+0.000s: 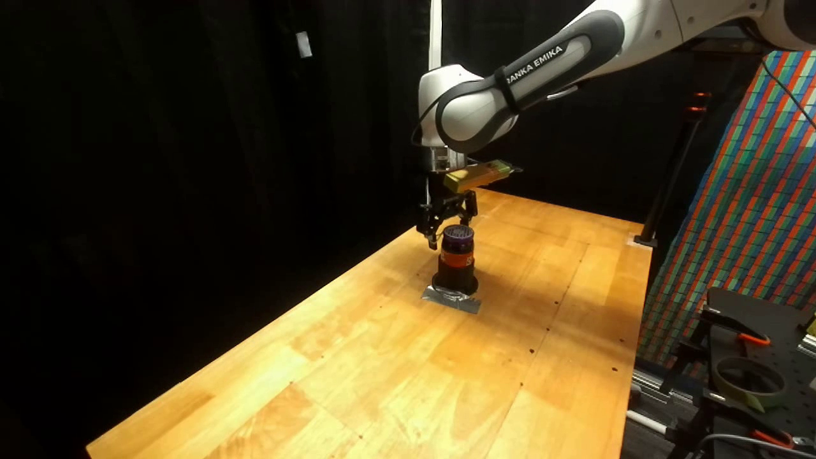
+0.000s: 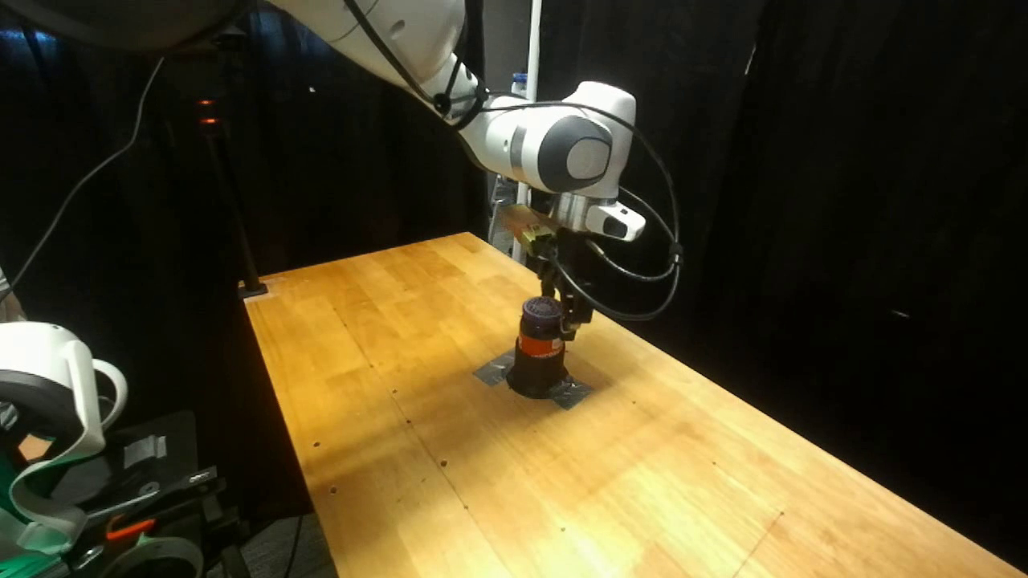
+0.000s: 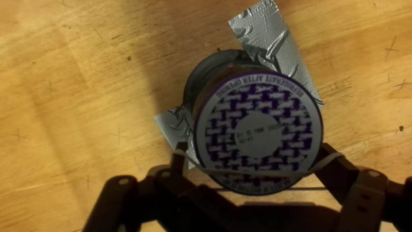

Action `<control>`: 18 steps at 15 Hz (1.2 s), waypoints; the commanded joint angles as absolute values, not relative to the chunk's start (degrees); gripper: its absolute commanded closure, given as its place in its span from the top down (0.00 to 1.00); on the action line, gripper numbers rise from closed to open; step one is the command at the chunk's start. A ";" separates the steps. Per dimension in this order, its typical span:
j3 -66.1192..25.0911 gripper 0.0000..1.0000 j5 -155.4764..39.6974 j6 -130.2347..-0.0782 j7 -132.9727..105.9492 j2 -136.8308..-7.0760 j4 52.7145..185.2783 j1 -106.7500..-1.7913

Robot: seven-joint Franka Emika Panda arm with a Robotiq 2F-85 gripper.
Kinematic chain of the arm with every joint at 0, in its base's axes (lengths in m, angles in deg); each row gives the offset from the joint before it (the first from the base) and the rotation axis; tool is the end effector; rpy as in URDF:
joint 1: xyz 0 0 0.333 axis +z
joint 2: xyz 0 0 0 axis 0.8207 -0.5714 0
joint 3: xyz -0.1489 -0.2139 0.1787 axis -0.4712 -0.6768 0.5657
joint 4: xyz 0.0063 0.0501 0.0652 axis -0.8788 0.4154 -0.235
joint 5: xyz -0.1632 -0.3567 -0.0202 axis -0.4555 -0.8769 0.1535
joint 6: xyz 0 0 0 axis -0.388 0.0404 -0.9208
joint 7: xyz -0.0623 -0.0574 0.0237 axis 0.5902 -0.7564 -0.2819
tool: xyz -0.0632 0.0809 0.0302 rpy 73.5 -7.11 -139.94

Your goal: Put a rubber band around the cup

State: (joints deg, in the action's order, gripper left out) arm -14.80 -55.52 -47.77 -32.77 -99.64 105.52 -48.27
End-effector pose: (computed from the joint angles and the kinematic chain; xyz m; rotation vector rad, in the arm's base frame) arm 0.7149 0.1036 0.2466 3.0937 -0.4175 -0.1597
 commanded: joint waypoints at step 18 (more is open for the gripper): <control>-13.13 1.00 -41.18 -63.78 -22.90 -81.08 136.65 -51.76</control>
State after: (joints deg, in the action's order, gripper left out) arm -13.96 -42.47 -62.09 -25.89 -86.04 128.65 -51.42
